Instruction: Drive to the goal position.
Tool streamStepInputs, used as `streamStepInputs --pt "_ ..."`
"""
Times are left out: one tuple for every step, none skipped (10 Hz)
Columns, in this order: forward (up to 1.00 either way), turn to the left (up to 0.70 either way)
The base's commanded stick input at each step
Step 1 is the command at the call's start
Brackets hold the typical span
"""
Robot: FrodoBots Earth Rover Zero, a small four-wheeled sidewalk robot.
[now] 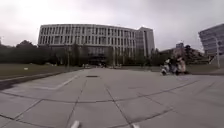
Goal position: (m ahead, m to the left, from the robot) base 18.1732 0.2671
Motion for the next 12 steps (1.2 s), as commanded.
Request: streamStepInputs --pt "0.7 0.0" --pt "0.7 0.0" --pt "0.7 0.0" --pt "0.7 0.0" --pt "0.7 0.0" --pt "0.7 0.0" --pt "0.7 0.0" --pt "0.7 0.0" --pt "0.7 0.0" --pt "0.7 0.0" --pt "0.7 0.0" --pt "0.7 0.0"
